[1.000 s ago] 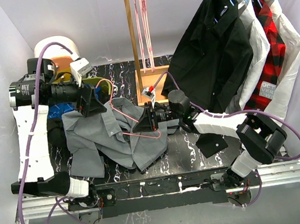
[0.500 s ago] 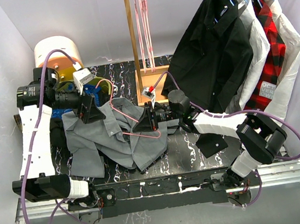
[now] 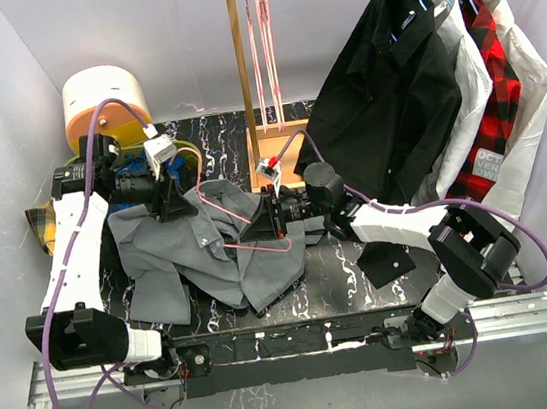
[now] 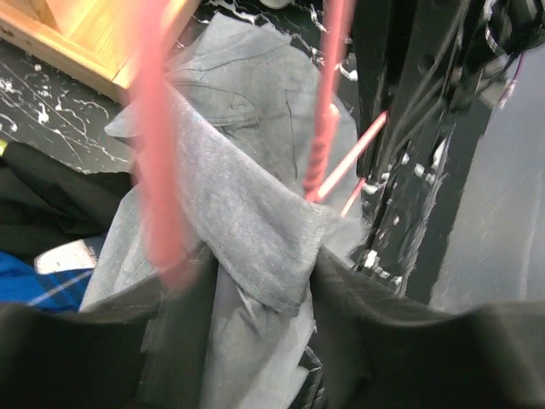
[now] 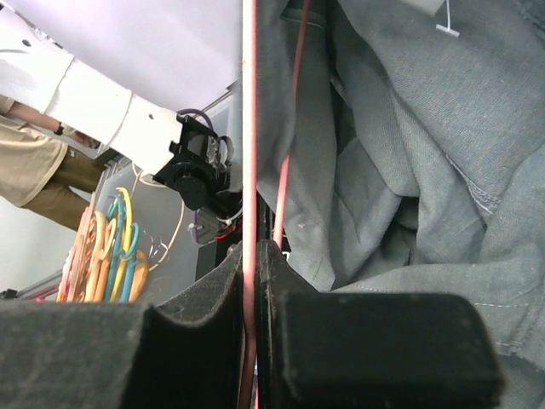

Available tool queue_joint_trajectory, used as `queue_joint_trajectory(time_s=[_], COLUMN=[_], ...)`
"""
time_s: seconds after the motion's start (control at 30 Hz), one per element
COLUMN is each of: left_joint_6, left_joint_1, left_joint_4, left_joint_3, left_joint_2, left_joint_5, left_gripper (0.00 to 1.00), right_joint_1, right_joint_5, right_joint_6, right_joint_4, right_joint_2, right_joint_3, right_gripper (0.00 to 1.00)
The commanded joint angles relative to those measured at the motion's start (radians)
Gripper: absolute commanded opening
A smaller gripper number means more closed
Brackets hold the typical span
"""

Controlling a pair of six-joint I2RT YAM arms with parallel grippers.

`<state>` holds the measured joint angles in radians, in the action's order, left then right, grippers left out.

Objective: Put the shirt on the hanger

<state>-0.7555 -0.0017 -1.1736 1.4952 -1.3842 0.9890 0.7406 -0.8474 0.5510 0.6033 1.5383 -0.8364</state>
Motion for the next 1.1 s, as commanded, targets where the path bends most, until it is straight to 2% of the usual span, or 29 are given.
queue_joint_trajectory(time_s=[0.0,0.03,0.07,0.3,0.33,0.37,0.4,0.43,0.5,0.6,0.7,0.8,0.93,1.07], left_joint_6=[0.007,0.007,0.008,-0.080,-0.069,-0.048,-0.021,0.005,0.047,0.077,0.097,0.114,0.114,0.138], left_joint_1=[0.005,0.005,0.005,0.004,0.005,0.005,0.005,0.005,0.004,0.005,0.005,0.005,0.004,0.005], left_joint_4=[0.073,0.073,0.068,-0.082,-0.083,-0.077,-0.064,-0.051,-0.039,-0.045,-0.038,-0.023,-0.025,-0.011], left_joint_3=[-0.045,-0.051,-0.055,-0.008,0.003,0.015,0.036,0.057,0.103,0.158,0.167,0.163,0.150,0.143], left_joint_2=[0.063,0.068,0.070,0.077,0.088,0.102,0.120,0.137,0.169,0.199,0.249,0.309,0.352,0.360], left_joint_5=[0.074,0.071,0.066,0.053,0.051,0.043,0.038,0.032,0.013,-0.030,-0.041,-0.023,-0.035,-0.047], left_gripper=[0.25,0.07,0.00,0.00,0.00,0.00,0.00,0.00,0.00,0.00,0.00,0.00,0.00,0.00], right_joint_1=[0.003,0.003,0.003,0.006,0.006,0.006,0.006,0.005,0.000,-0.036,-0.101,-0.222,-0.262,-0.193], right_joint_5=[-0.002,-0.001,0.000,0.076,0.094,0.111,0.134,0.165,0.239,0.296,0.345,0.329,0.236,0.177], right_joint_6=[0.002,0.005,0.009,0.039,0.033,0.025,0.007,-0.022,-0.069,-0.072,-0.005,0.101,0.163,0.176], right_joint_4=[0.082,0.082,0.084,0.072,0.055,0.027,-0.012,-0.060,-0.121,-0.114,-0.102,-0.053,0.013,0.089], right_joint_2=[-0.002,-0.004,-0.005,-0.074,-0.092,-0.112,-0.140,-0.170,-0.244,-0.375,-0.493,-0.558,-0.522,-0.439], right_joint_3=[-0.060,-0.061,-0.062,-0.076,-0.076,-0.078,-0.080,-0.075,-0.038,0.073,0.186,0.267,0.297,0.280], right_gripper=[0.08,0.08,0.08,0.10,0.22,0.45,0.86,0.97,0.98,0.98,0.98,0.98,0.95,0.84])
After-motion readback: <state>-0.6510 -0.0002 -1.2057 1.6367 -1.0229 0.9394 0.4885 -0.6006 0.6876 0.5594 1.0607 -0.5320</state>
